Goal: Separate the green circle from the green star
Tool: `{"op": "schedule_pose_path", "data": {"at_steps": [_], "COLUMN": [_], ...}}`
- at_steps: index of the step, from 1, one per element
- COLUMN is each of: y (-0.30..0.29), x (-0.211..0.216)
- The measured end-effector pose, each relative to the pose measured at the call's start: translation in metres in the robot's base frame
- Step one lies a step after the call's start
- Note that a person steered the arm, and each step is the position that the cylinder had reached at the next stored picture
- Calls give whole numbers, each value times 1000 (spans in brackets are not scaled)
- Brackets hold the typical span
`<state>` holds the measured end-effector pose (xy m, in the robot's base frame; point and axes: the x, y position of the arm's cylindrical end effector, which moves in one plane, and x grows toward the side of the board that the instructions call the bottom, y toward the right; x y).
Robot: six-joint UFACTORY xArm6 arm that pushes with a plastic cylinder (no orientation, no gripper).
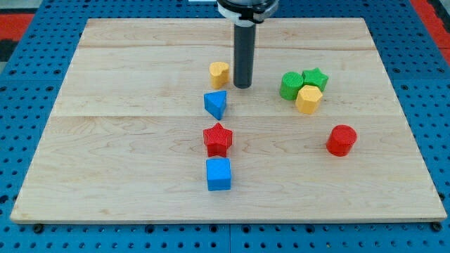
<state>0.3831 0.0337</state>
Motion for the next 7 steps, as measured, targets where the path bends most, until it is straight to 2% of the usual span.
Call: {"op": "schedule_pose_path", "data": {"at_steps": [2,3,4,7], "y": [54,52,82,88], "x": [20,45,52,-8]}}
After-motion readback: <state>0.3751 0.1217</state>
